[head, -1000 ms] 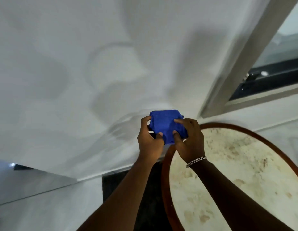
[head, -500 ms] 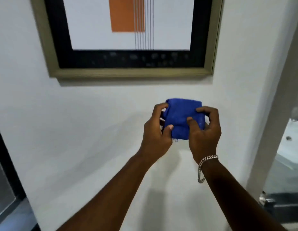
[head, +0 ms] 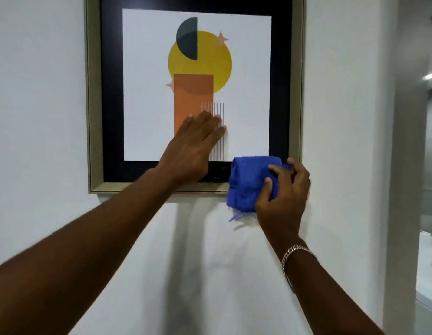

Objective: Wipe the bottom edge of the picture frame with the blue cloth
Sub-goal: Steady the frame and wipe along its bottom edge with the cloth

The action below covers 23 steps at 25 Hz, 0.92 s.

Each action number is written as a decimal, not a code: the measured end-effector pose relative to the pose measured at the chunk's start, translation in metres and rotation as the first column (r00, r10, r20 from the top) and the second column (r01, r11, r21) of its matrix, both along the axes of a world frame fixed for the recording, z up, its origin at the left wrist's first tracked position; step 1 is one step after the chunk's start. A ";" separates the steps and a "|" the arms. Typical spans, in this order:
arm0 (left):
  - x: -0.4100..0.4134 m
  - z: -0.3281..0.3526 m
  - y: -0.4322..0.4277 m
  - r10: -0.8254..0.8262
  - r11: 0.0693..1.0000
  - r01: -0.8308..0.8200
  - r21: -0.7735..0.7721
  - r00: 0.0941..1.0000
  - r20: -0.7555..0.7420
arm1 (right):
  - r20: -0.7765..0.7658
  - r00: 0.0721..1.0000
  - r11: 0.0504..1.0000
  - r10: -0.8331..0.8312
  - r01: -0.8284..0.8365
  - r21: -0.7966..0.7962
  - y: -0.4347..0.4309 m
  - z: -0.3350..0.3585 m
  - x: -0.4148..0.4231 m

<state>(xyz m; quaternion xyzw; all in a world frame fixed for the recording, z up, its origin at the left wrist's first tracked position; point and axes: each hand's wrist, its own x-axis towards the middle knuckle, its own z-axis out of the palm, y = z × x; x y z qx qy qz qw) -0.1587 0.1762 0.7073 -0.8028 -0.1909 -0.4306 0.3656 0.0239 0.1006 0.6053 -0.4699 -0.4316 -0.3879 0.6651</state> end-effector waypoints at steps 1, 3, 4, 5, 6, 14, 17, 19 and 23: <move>-0.002 0.008 0.009 0.060 0.998 -0.059 0.009 0.998 -0.020 | 0.064 0.986 0.988 -0.154 0.155 -0.001 0.004 0.002 0.001; -0.004 0.018 0.025 0.138 0.987 -0.134 0.084 0.990 -0.037 | 0.256 0.916 0.951 -0.309 0.305 0.057 0.012 0.005 0.003; -0.005 0.021 0.032 0.174 0.976 -0.166 0.138 0.984 -0.042 | 0.336 0.892 0.952 -0.303 0.300 0.064 0.015 0.003 0.003; -0.005 0.024 0.037 0.201 0.963 -0.189 0.190 0.979 -0.045 | 0.382 0.884 0.960 -0.270 0.279 0.033 0.017 -0.002 0.002; -0.004 0.026 0.042 0.216 0.952 -0.200 0.231 0.976 -0.043 | 0.398 0.888 0.964 -0.231 0.264 -0.029 0.020 -0.010 0.000; -0.006 0.033 0.057 0.183 0.934 -0.169 0.313 0.983 -0.015 | 0.334 0.903 0.923 -0.272 0.343 -0.176 0.043 -0.021 -0.015; -0.010 0.039 0.061 0.181 0.926 -0.179 0.332 0.983 0.023 | 0.338 0.892 0.924 -0.300 0.360 -0.130 0.042 -0.028 -0.004; -0.008 0.039 0.059 0.180 0.925 -0.177 0.336 0.983 0.022 | 0.246 0.925 0.937 -0.290 0.327 -0.125 0.045 -0.022 -0.006; -0.009 0.039 0.062 0.166 0.926 -0.166 0.339 0.986 0.027 | 0.345 0.891 0.938 -0.296 0.340 -0.071 0.048 -0.033 -0.008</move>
